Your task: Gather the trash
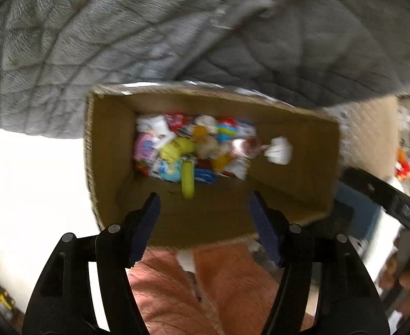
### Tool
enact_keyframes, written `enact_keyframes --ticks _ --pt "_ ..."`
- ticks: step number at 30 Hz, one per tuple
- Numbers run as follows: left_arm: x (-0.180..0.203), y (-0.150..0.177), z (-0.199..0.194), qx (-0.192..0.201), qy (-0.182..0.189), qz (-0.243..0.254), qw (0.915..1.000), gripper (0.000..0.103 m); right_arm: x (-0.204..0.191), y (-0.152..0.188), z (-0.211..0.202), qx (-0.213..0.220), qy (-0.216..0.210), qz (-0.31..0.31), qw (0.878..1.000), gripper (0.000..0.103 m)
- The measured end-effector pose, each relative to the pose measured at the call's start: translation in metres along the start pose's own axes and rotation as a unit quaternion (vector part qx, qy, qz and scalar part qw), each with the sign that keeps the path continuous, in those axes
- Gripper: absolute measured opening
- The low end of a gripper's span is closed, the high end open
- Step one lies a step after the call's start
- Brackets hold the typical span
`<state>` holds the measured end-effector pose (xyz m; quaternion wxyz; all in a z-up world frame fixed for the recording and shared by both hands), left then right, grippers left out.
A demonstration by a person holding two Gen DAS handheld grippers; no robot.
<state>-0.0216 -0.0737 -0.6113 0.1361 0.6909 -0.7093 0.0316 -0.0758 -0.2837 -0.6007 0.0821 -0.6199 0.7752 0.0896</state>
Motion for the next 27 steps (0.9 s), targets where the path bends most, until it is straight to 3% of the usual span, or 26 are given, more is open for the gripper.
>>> enact_keyframes --ticks 6,12,16,18,22,27 --pt "0.012 0.006 -0.041 0.041 -0.018 -0.012 0.9989 0.071 -0.005 -0.005 -0.042 0.015 -0.019 -0.018 1.000 0.071" --pt "0.024 0.031 -0.140 0.109 -0.027 -0.021 0.9934 0.071 -0.030 -0.011 -0.138 0.073 -0.081 -0.053 0.993 0.073" --pt "0.037 0.046 -0.234 0.194 -0.040 -0.029 0.9797 0.071 -0.058 -0.020 -0.212 0.130 -0.122 -0.104 0.978 0.079" --pt "0.042 0.044 -0.270 0.234 -0.049 -0.035 0.9704 0.079 -0.073 -0.028 -0.246 0.161 -0.131 -0.132 0.969 0.081" --pt "0.046 0.011 -0.338 0.315 -0.045 -0.037 0.9473 0.083 -0.098 -0.044 -0.298 0.216 -0.136 -0.160 0.953 0.084" --pt "0.057 -0.086 -0.387 0.371 -0.047 -0.014 0.9272 0.083 -0.120 -0.060 -0.336 0.267 -0.140 -0.147 0.942 0.084"
Point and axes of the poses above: each gripper's, at about its wrist camera, not at the fingertips, and z roughly the way its jaws point, x to its right, y to its underside, the point moved 1 cm from there along z, roughly the way its jaws point, and after that the axes turned 9 degrees about -z, right-handed, at the moved point
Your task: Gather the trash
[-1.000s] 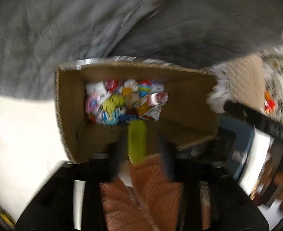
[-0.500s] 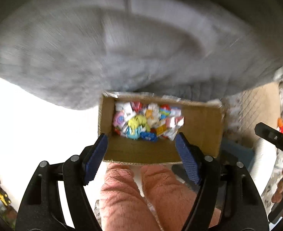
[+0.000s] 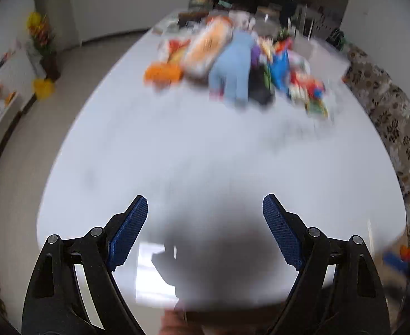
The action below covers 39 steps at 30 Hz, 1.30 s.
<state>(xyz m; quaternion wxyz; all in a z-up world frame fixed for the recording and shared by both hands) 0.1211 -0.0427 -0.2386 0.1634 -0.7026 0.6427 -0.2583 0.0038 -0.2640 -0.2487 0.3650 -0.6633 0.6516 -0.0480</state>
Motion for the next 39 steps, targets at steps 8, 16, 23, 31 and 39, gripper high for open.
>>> enact_keyframes --ticks 8,16,23,31,39 --pt "0.012 -0.170 0.103 0.040 -0.012 0.069 0.9968 0.083 -0.024 -0.016 0.008 0.030 0.060 0.066 0.996 0.084" --pt "0.008 -0.220 0.152 -0.003 0.084 0.112 0.9902 0.034 -0.057 -0.026 0.031 0.030 0.085 0.106 0.990 0.084" --pt "-0.041 -0.194 0.086 -0.021 0.205 0.091 0.9743 0.030 -0.085 -0.084 0.067 0.034 0.106 0.025 0.993 0.084" --pt "-0.117 -0.107 -0.006 -0.033 0.252 0.064 0.9651 0.030 -0.088 -0.213 0.176 0.029 0.095 -0.025 0.995 0.084" --pt "-0.164 -0.044 -0.030 -0.068 0.248 0.020 0.9661 0.030 -0.085 -0.268 0.292 -0.061 0.218 -0.050 0.973 0.070"
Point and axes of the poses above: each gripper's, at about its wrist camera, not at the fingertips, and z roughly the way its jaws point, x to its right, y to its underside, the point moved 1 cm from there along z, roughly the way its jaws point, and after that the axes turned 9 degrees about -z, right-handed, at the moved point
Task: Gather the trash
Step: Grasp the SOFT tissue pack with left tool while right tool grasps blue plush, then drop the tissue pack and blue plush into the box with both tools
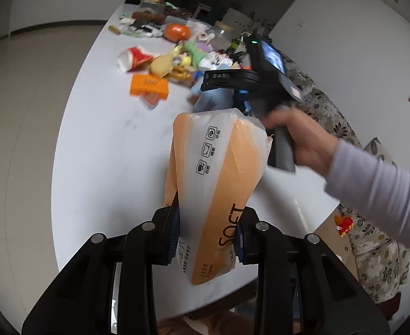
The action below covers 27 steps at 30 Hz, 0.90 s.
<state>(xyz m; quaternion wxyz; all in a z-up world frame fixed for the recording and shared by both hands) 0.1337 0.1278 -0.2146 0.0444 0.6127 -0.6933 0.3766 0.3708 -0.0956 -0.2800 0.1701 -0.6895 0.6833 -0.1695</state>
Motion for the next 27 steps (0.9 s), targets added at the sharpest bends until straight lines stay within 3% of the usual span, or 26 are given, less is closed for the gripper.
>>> enact_keyframes --ticks 1,6,7,13,18,21,23,27 --pt "-0.003 0.005 -0.001 -0.002 -0.007 -0.001 1.0000 0.030 -0.001 0.000 0.006 -0.008 0.013 -0.013 1.000 0.052" --pt "-0.004 0.016 -0.011 0.006 -0.018 0.001 0.9998 0.030 0.021 0.013 -0.031 0.023 -0.046 0.017 0.999 0.033" --pt "-0.001 0.017 -0.013 0.007 -0.017 0.005 0.9998 0.030 0.024 0.017 -0.041 0.031 -0.060 0.020 0.998 0.023" --pt "0.035 0.036 -0.026 0.015 -0.017 0.033 0.9992 0.030 0.056 0.075 -0.150 0.103 -0.168 0.029 0.980 0.020" --pt "0.077 0.076 -0.024 -0.012 -0.004 0.045 0.9989 0.030 0.087 0.153 -0.217 0.119 -0.232 0.012 0.965 0.020" --pt "0.105 0.113 -0.014 -0.054 0.009 0.049 0.9973 0.030 0.106 0.212 -0.236 0.096 -0.262 0.011 0.960 0.020" --pt "0.123 0.143 -0.002 -0.089 0.022 0.047 0.9946 0.030 0.115 0.255 -0.239 0.065 -0.251 -0.009 0.966 0.020" --pt "0.133 0.203 0.048 -0.157 0.028 0.029 0.9868 0.030 0.129 0.340 -0.210 -0.014 -0.253 -0.014 0.967 0.020"
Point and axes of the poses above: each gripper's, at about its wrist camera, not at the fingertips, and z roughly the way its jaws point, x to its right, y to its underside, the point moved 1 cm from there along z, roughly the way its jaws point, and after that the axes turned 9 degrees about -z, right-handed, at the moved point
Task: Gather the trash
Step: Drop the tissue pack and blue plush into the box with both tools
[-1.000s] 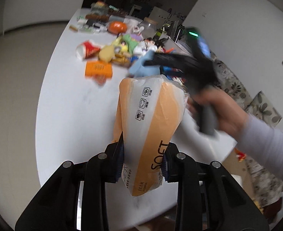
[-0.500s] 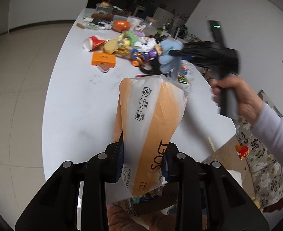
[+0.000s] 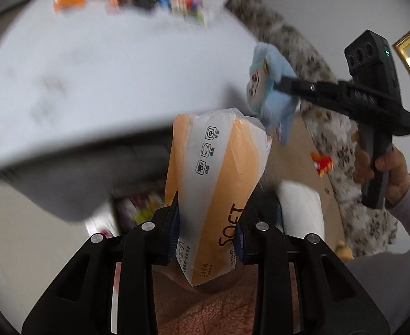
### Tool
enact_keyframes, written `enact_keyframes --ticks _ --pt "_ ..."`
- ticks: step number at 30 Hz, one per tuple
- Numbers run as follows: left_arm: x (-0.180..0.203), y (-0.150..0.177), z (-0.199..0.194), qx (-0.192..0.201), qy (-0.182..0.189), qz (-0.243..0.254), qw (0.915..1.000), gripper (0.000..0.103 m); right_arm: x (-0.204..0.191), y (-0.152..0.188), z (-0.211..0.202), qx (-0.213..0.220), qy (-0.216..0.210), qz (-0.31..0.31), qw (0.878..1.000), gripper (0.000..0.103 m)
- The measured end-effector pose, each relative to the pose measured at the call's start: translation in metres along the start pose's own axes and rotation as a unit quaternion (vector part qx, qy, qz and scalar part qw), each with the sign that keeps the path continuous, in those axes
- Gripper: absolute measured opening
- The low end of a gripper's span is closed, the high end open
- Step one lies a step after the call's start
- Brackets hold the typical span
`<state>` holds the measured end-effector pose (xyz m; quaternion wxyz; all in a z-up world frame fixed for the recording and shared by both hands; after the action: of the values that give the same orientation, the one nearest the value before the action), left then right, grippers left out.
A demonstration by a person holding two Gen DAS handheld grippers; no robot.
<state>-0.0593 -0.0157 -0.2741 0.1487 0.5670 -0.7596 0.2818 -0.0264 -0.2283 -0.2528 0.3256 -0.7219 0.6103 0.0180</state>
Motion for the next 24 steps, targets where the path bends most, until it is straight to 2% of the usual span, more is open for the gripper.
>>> enact_keyframes --ticks 3,6,8,9,10,11,12,14,17,18,21,24 --pt "-0.011 0.023 0.064 -0.034 -0.010 -0.021 0.9991 0.030 0.032 0.055 0.040 -0.048 0.004 0.029 0.998 0.020" --pt "-0.041 0.043 0.150 -0.064 -0.046 -0.045 0.9959 0.030 0.074 0.102 0.095 -0.096 0.024 0.063 0.993 0.020" --pt "-0.062 0.052 0.192 -0.088 -0.064 -0.069 0.9916 0.031 0.103 0.128 0.136 -0.128 0.041 0.082 0.988 0.022" --pt "-0.072 0.056 0.213 -0.102 -0.076 -0.082 0.9885 0.032 0.115 0.137 0.153 -0.142 0.053 0.089 0.985 0.026" --pt "-0.087 0.059 0.237 -0.117 -0.102 -0.096 0.9833 0.034 0.126 0.146 0.168 -0.153 0.064 0.098 0.981 0.040" --pt "-0.098 0.061 0.251 -0.128 -0.121 -0.109 0.9784 0.046 0.139 0.155 0.185 -0.170 0.081 0.109 0.976 0.064" --pt "-0.113 0.062 0.268 -0.145 -0.141 -0.129 0.9708 0.051 0.146 0.160 0.193 -0.177 0.090 0.115 0.973 0.068" --pt "-0.129 0.064 0.276 -0.146 -0.170 -0.148 0.9632 0.067 0.155 0.164 0.206 -0.188 0.111 0.110 0.970 0.067" --pt "-0.143 0.057 0.276 -0.149 -0.173 -0.169 0.9588 0.070 0.160 0.170 0.203 -0.196 0.117 0.124 0.966 0.068" --pt "-0.142 0.055 0.271 -0.148 -0.168 -0.168 0.9599 0.070 0.158 0.169 0.199 -0.194 0.117 0.124 0.966 0.068" --pt "-0.127 0.042 0.241 -0.125 -0.159 -0.137 0.9697 0.070 0.136 0.152 0.171 -0.173 0.102 0.105 0.974 0.068" --pt "-0.091 0.026 0.182 -0.083 -0.123 -0.096 0.9842 0.070 0.091 0.107 0.124 -0.120 0.051 0.065 0.989 0.068"
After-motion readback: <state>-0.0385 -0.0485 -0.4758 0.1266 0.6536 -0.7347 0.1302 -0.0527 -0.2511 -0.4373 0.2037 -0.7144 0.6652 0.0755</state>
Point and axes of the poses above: each gripper's, at about its wrist camera, not at the fingertips, and z roughly the way its jaws point, x to its right, y to its underside, the point moved 1 cm from there along z, roughly the way its jaws point, and after that the axes turned 9 degrees about -z, right-handed, at the moved point
